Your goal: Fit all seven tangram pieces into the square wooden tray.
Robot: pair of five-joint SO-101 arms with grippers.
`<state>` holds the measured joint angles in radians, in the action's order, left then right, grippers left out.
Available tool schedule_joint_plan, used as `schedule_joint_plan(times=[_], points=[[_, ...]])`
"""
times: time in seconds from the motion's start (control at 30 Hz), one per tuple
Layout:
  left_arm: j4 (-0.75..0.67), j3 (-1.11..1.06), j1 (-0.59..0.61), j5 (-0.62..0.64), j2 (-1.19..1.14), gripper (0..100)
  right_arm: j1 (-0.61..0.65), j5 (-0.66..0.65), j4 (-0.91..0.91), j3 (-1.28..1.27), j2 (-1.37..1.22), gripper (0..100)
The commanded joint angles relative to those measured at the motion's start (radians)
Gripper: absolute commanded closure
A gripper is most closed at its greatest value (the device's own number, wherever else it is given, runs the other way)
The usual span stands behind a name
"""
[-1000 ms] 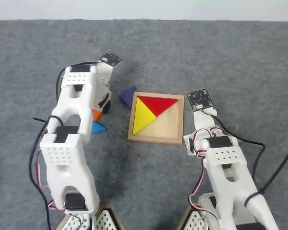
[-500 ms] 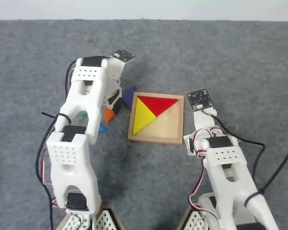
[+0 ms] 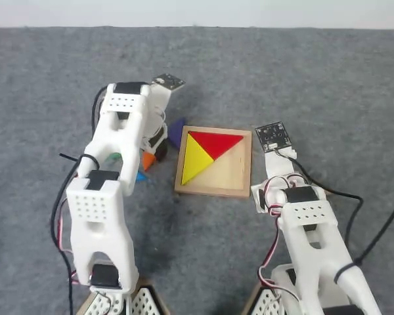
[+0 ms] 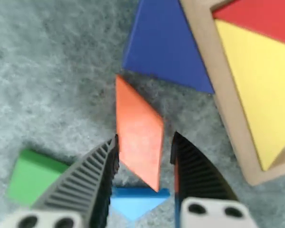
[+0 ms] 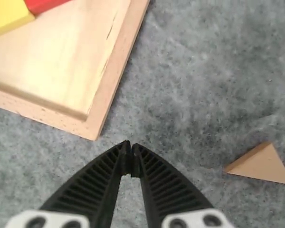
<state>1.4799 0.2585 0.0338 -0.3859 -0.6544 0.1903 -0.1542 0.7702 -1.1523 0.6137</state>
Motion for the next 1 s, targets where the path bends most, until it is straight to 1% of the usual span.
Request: schedule_joint_plan(times=[0.0,0.13,0.33,0.47,0.63,0.73,0.83,0.9,0.97], points=[[-0.061,-0.010,0.002,0.009,-0.044,82,-0.013,0.011,-0.022,0.008,0.022,99.1],[-0.055,0.004,0.003,0.006,-0.051,82,-0.013,0.011,-0.024,0.008,0.022,99.1],[-0.049,0.053,0.063,0.005,-0.025,82,-0.013,0.011,-0.024,0.008,0.022,99.1],[0.014,0.085,0.061,0.003,0.074,82,-0.010,0.011,-0.035,0.008,0.022,99.1],[0.015,0.022,0.040,0.002,0.241,82,-0.013,0.011,-0.036,0.008,0.022,99.1],[-0.074,-0.107,0.031,-0.002,0.341,82,-0.013,0.011,-0.036,0.008,0.022,99.1],[-0.209,-0.321,-0.008,-0.051,0.414,82,-0.013,0.011,-0.036,0.008,0.022,99.1],[-0.295,-0.446,-0.037,-0.054,0.433,82,-0.013,0.011,-0.036,0.008,0.022,99.1],[-0.353,-0.499,-0.040,-0.052,0.427,82,-0.013,0.011,-0.036,0.008,0.022,99.1]])
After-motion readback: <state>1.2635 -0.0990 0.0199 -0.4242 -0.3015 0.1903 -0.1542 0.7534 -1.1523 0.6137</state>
